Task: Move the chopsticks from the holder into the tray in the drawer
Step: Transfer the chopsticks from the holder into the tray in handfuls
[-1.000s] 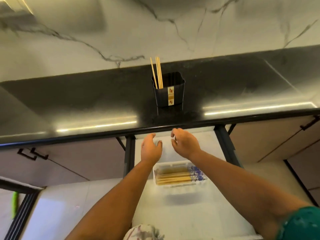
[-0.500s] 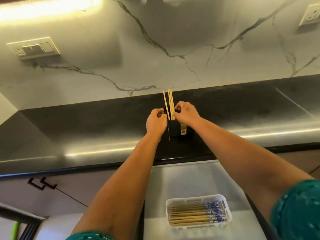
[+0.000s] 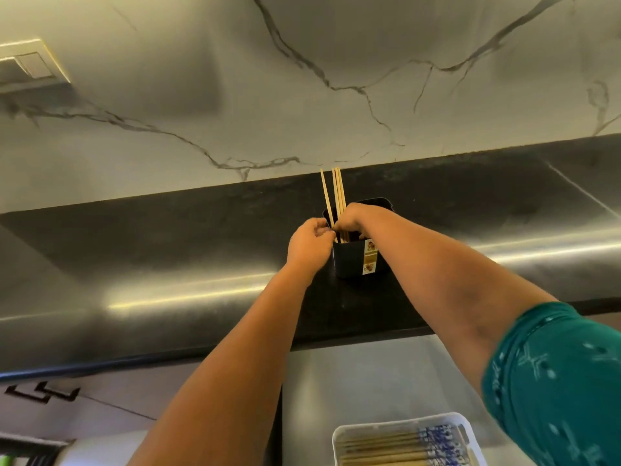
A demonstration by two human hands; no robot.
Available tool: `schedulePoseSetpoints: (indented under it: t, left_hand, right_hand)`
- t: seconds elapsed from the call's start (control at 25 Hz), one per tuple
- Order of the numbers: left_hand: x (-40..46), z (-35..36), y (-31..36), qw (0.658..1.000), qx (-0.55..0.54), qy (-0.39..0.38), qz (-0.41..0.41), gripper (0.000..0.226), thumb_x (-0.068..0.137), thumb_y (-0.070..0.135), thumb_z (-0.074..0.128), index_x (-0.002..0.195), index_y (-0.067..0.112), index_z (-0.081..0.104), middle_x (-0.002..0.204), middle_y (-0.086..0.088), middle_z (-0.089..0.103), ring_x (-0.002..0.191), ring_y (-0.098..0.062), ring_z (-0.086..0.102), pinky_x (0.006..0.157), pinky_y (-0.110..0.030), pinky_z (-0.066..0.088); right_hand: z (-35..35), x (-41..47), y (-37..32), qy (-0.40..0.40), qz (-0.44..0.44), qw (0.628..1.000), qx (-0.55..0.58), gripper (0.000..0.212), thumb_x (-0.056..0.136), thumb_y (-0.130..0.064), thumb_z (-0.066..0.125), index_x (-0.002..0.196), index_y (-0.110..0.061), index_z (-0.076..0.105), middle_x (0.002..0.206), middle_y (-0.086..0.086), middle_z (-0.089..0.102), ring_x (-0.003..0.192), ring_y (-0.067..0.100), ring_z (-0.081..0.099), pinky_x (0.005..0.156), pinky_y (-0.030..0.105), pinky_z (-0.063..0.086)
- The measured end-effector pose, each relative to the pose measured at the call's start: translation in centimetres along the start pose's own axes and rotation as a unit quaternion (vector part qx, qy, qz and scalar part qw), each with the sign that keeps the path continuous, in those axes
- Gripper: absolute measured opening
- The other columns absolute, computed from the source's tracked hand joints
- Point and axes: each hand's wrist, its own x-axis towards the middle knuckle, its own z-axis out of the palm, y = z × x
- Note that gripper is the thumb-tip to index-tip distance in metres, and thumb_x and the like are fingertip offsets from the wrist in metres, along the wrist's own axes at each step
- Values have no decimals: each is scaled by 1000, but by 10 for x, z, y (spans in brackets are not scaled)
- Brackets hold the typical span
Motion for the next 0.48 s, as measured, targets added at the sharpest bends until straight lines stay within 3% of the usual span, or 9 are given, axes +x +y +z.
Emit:
schedulePoseSetpoints:
  t: [0.2,0.36,0.48]
  left_hand:
    - [-7,7,-9,982,166,-23,90,34,90,23,56,125,24,54,101,7,61,82,-3,53,62,-13,35]
    - [-10,10,-11,971,214,-51,90,49,88,25,59,135,22,45,124,-2,59,106,-16,56,83,-28,44]
    - [-14,7,-8,962,230,-116,92,60,86,26,63,139,17,37,138,-7,48,125,-25,46,91,-31,39]
  right_hand:
    - [9,14,-1,1,-14,1000,11,35,92,-14,58,124,0,57,121,19,63,107,27,63,99,40,50]
    - [15,4,-3,71,-51,996,-6,35,94,-12,57,127,-1,54,122,18,62,111,34,61,94,41,51]
    - [7,-14,0,196,-88,965,148,31,98,-16,50,128,-6,49,115,15,63,101,27,63,80,37,54]
